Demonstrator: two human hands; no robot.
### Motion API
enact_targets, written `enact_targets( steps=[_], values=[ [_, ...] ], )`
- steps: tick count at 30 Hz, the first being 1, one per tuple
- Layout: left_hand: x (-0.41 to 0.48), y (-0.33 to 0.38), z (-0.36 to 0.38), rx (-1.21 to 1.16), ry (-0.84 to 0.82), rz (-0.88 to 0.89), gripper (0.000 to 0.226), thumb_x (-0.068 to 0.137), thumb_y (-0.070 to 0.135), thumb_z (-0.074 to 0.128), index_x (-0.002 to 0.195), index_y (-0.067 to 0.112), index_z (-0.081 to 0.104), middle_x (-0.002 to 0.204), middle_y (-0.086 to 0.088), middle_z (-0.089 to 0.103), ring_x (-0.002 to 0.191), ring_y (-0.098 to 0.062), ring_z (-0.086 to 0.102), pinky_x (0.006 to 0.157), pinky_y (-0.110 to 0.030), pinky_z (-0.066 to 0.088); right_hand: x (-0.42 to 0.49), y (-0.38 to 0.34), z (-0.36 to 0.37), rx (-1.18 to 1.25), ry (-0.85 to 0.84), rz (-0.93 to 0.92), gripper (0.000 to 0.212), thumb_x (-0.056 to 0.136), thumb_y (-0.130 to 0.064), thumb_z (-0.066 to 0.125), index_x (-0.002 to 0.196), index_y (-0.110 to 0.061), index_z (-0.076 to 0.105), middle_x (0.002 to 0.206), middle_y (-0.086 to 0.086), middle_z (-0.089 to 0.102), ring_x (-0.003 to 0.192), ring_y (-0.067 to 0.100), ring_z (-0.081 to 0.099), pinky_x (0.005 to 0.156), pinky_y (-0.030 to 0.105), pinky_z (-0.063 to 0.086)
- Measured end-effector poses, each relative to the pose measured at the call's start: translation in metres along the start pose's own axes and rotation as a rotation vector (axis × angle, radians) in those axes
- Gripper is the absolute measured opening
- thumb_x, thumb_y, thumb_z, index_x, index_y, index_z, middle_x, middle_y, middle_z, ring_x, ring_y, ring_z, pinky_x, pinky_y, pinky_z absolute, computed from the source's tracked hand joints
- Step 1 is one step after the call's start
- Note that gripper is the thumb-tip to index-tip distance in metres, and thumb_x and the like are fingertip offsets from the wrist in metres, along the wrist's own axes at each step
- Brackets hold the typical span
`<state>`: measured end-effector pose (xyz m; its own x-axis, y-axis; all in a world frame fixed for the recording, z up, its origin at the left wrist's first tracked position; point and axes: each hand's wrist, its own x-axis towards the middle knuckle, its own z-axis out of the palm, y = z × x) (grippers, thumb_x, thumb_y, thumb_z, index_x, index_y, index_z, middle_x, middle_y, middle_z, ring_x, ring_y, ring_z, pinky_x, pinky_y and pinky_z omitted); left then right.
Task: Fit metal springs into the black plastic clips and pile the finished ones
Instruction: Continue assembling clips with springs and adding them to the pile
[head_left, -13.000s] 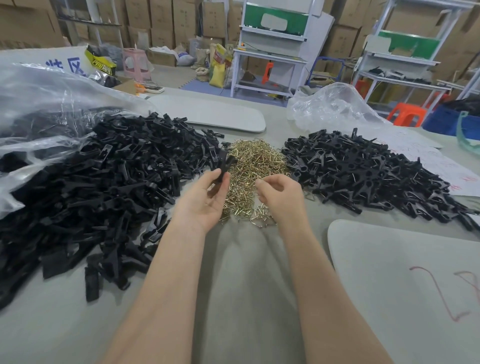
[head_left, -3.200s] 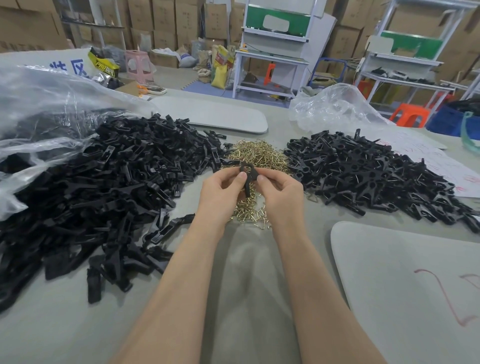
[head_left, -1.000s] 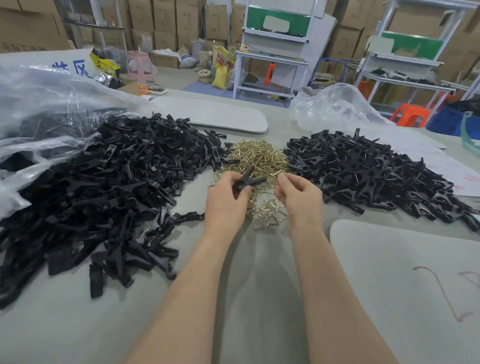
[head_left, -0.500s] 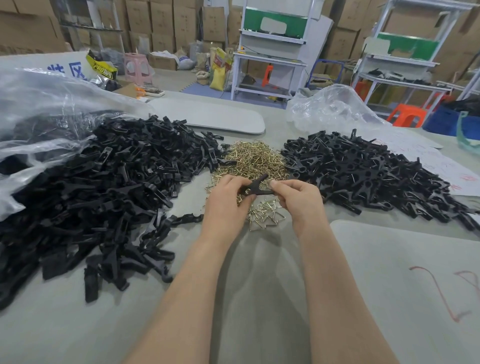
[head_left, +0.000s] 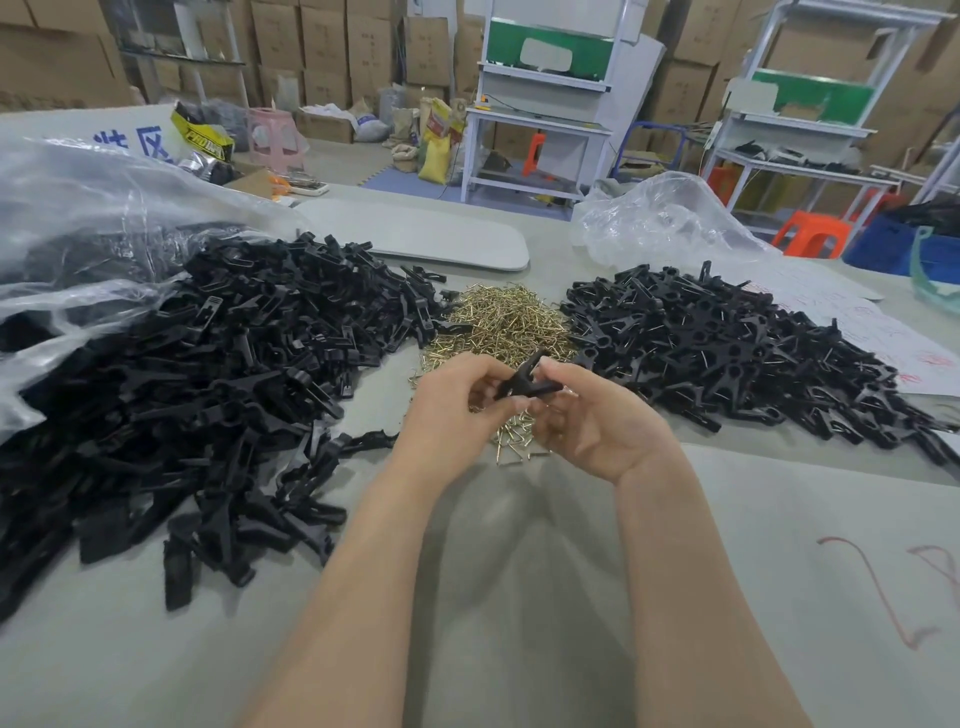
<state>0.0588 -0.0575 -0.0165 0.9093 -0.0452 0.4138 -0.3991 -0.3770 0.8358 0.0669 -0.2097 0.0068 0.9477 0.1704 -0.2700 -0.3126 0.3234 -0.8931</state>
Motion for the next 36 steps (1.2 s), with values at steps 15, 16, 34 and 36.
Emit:
enact_targets(
  steps=[15, 16, 34, 36],
  values=[
    [-0.002, 0.015, -0.011, -0.03, -0.088, 0.097, 0.017, 0.076, 0.017, 0.078, 0.086, 0.024, 0.066, 0.097, 0.003, 0.058, 0.09, 0.001, 0.053, 0.08, -0.005, 0.036, 0.001, 0.014, 0.0, -0.004, -0.367, 0.107, 0.052, 0.074, -0.053, 0.055, 0.084, -0.006, 0.075, 0.066, 0.007, 0.071, 0.058, 0.014, 0.068, 0.061, 0.023, 0.056],
    [-0.001, 0.015, -0.011, -0.035, -0.089, 0.097, 0.019, 0.076, 0.018, 0.078, 0.089, 0.026, 0.066, 0.098, 0.004, 0.059, 0.089, 0.003, 0.053, 0.082, -0.007, 0.037, 0.002, 0.016, 0.002, 0.025, -0.339, 0.107, 0.051, 0.073, -0.051, 0.057, 0.084, -0.004, 0.073, 0.064, 0.007, 0.07, 0.057, 0.014, 0.067, 0.06, 0.022, 0.056],
    [0.0, -0.002, -0.004, 0.149, -0.138, -0.058, 0.028, 0.084, 0.018, 0.069, 0.11, 0.026, 0.065, 0.104, 0.004, 0.063, 0.098, -0.013, 0.057, 0.087, -0.022, 0.041, 0.002, 0.006, 0.008, -0.455, 0.002, -0.137, 0.033, 0.085, -0.032, 0.07, 0.109, -0.01, 0.065, 0.073, 0.0, 0.07, 0.054, 0.008, 0.062, 0.053, 0.021, 0.054],
    [0.0, -0.001, -0.001, 0.188, -0.132, -0.052, 0.04, 0.085, 0.019, 0.068, 0.124, 0.023, 0.06, 0.116, 0.0, 0.057, 0.108, -0.015, 0.054, 0.094, -0.022, 0.038, 0.005, 0.002, 0.015, -0.527, 0.155, -0.253, 0.027, 0.088, -0.007, 0.065, 0.114, -0.003, 0.062, 0.076, 0.005, 0.069, 0.049, 0.007, 0.061, 0.051, 0.021, 0.054]
  ],
)
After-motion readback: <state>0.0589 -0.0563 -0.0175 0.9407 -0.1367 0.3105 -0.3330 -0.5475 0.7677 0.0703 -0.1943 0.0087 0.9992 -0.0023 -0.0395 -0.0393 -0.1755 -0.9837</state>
